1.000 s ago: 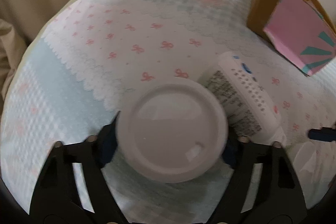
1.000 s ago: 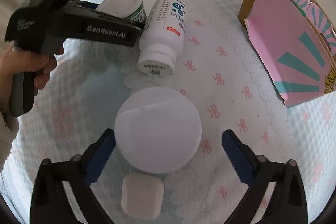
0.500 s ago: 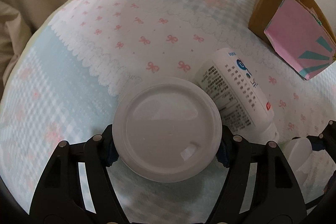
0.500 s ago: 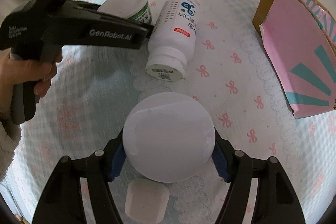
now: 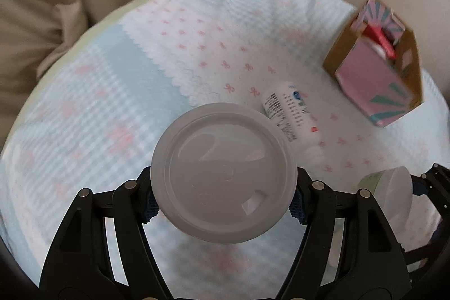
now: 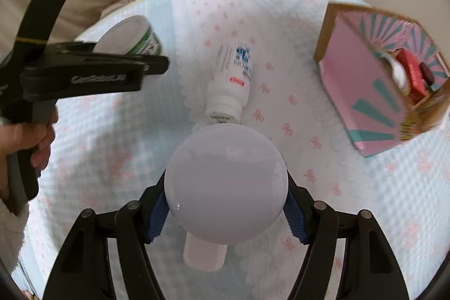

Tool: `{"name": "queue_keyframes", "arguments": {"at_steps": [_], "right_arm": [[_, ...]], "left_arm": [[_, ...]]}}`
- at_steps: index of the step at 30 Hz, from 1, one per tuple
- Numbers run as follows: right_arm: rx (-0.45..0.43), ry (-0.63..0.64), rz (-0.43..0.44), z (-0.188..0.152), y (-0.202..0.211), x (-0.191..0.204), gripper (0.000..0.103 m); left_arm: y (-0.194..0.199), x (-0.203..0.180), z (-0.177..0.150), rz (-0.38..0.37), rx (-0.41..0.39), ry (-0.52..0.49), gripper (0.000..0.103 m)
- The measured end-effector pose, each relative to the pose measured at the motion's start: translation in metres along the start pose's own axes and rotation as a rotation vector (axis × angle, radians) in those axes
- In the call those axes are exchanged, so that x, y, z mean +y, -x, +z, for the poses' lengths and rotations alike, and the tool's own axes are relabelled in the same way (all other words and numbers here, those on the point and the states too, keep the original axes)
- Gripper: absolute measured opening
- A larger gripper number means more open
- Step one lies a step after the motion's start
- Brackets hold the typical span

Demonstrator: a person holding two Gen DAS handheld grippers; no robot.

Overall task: Organize rigid objects
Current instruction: 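Grasp the green-labelled jar with the right tool while the left tool lifts the white-lidded jar, then carry the white-lidded jar and green-labelled jar over the cardboard box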

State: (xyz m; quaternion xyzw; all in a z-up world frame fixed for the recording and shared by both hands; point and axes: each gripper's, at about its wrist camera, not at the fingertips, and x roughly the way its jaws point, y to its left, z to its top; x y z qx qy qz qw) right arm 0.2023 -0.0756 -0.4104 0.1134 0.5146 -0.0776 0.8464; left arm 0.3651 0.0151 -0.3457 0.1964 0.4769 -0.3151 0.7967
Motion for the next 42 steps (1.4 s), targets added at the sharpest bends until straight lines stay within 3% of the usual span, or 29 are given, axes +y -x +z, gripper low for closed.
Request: {"name": "queue_keyframes", "arguments": {"at_steps": [11,17,22,33,42], "right_arm": [[-0.044,-0.04,0.063,-0.014,0.12,0.006,0.066],[-0.02,-0.073,0.086,-0.009,0.179,-0.015,0.066],[-0.035,-0.075,0.049,-0.001,0.215,-0.043,0.066],[-0.093,-0.097,0.046,0.047,0.259,-0.134,0.066],[-0.076,-0.004,0.088,0.113,0.238,-0.222,0.066]], "left_arm": [[0.162,-0.004,-0.019,0.04,-0.064,0.189,0.068],[0.208,-0.029,-0.03,-0.002,-0.113,0.237,0.068],[0.218,-0.063,-0.025,-0.041,-0.137,0.248,0.068],[0.216,-0.15,0.018,-0.015,-0.152,0.266,0.068],[0.165,-0.218,0.069,0.026,-0.087,0.348,0.068]]}}
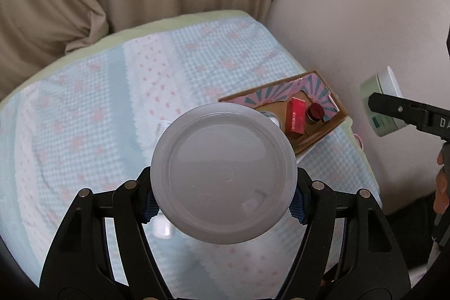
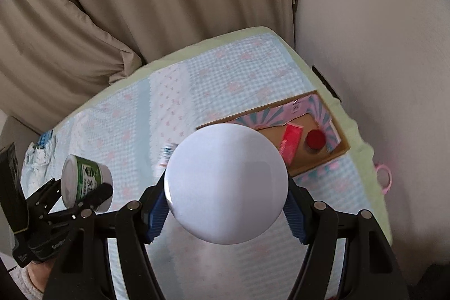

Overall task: Organize rigid objects
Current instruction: 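Carry the white-lidded jar and green-labelled jar over the cardboard box, then release the white-lidded jar with the left tool while the right tool releases the green-labelled jar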

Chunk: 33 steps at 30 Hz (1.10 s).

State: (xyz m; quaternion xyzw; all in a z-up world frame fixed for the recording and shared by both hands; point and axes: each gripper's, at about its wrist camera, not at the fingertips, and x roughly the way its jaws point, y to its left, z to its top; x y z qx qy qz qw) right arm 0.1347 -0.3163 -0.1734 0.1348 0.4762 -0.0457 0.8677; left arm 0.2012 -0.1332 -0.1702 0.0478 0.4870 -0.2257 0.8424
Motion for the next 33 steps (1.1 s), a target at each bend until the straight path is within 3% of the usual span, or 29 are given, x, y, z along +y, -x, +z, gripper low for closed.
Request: {"name": "queue_keyframes", "arguments": {"at_steps": [11,18,23,30,32,33], "right_arm": [[0.151,0.086,0.038,0.053,-0.102,-0.085,0.066],[0.231,0.107,0.077,0.071,-0.174,-0.109,0.066],[0.276,0.102,0.128,0.069,-0.211,-0.113,0.066],[0.329,0.097,0.179,0.064,-0.24,-0.107,0.067],[0.348,0.082,0.197,0.065,-0.25,-0.105,0.067],[0.357,0.074,0.193,0.066,-0.255,-0.105,0.067]], "left_arm": [[-0.123,-0.064,0.029,0.008,0.124,0.06,0.068],[-0.197,-0.096,0.029,0.011,0.217,0.005,0.068],[-0.226,-0.1,0.015,0.021,0.282,-0.002,0.068],[-0.238,-0.103,0.014,0.03,0.305,-0.05,0.068],[-0.238,-0.102,0.015,0.005,0.311,-0.045,0.083],[-0.235,-0.102,0.016,-0.003,0.303,-0.048,0.102]]}}
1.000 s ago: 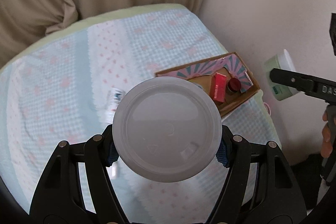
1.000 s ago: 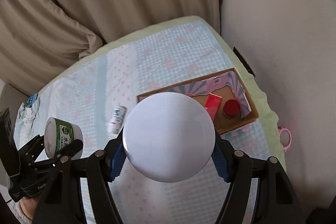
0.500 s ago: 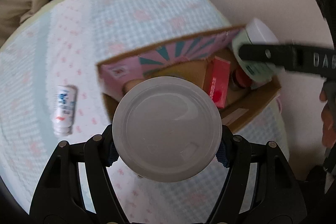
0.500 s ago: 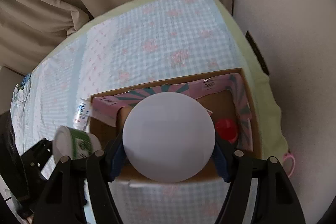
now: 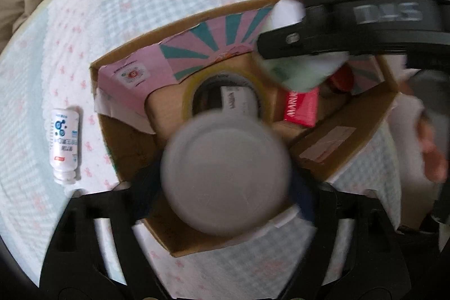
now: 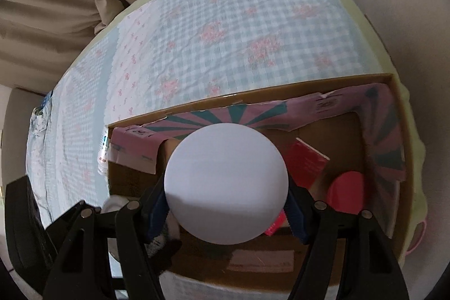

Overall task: Organize rigid objects
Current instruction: 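Release the white-lidded jar with the left tool while the right tool releases the green-labelled jar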

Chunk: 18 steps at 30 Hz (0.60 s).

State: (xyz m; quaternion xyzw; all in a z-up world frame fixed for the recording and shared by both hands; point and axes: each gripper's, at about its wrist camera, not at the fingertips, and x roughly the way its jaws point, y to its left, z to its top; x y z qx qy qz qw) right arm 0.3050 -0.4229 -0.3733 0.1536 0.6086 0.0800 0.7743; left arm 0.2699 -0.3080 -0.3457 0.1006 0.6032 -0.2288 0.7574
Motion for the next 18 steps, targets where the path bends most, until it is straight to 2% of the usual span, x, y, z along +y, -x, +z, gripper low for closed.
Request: {"name": "queue_keyframes", "arguments": {"at_steps": [1,2,3,4,9,18], "right_arm": [[0.007,-0.008,0.0,0.001,-0.003,-0.001,0.07],[0.022,-0.027,0.012,0.003,-0.007,-0.004,0.079],[0.016,-0.041,0.026,0.004,-0.006,-0.007,0.095],[-0.004,-0.052,0.037,0.004,-0.004,-0.009,0.103],[-0.074,-0.101,0.014,-0.005,0.013,-0.023,0.103],[-0.113,-0.11,-0.009,-0.025,0.035,-0.022,0.103]], "left_arm": [[0.004,-0.001,0.0,-0.003,-0.019,-0.007,0.103],[0.011,-0.003,-0.001,-0.006,-0.036,-0.018,0.103],[0.015,-0.005,-0.001,-0.007,-0.043,-0.02,0.103],[0.02,-0.005,-0.003,-0.006,-0.05,-0.02,0.103],[0.035,0.003,-0.017,0.005,-0.046,-0.006,0.103],[0.056,0.017,-0.032,0.032,-0.052,0.005,0.103]]}}
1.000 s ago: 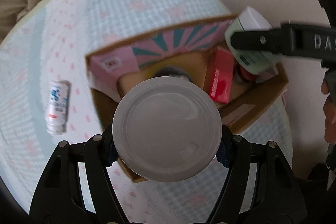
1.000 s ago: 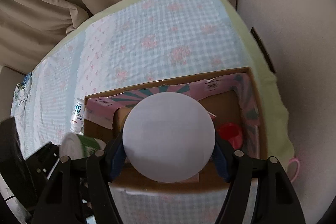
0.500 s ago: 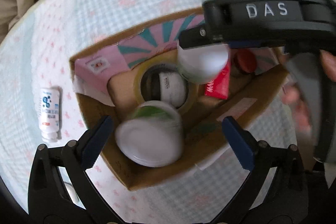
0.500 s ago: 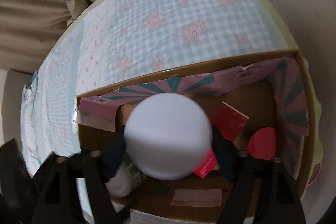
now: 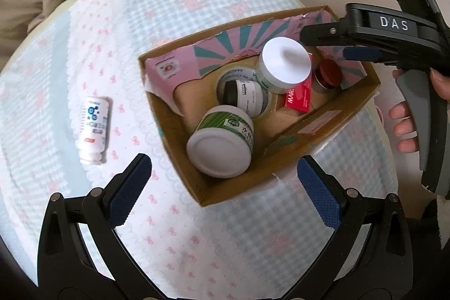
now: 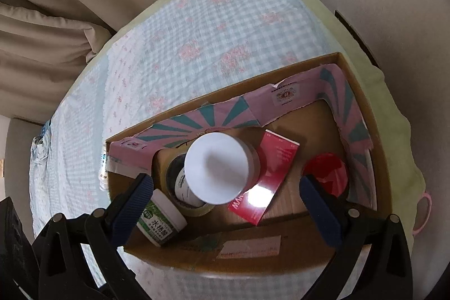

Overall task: Organize rigid objects
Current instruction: 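Move both tools back toward the white bottle and small white case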

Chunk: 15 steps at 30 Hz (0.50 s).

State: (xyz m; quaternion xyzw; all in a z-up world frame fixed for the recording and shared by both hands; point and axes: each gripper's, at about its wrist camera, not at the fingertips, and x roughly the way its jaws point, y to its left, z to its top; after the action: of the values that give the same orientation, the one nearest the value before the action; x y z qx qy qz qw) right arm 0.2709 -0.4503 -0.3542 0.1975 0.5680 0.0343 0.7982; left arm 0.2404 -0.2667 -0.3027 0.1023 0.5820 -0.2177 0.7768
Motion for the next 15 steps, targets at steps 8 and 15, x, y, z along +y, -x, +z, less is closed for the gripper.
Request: {"name": "queue_keyframes", "arguments": {"at_steps": [8,15], "right_arm": [[-0.048,-0.005,-0.005,-0.009,0.029,0.008,0.103],[-0.098,0.04,-0.016,-0.025,0.066,0.027,0.103]], "left_arm": [[0.027,0.003,-0.009,0.007,-0.038,0.019,0.103],[0.066,0.014,-0.022,0.024,-0.077,0.026,0.103]]}}
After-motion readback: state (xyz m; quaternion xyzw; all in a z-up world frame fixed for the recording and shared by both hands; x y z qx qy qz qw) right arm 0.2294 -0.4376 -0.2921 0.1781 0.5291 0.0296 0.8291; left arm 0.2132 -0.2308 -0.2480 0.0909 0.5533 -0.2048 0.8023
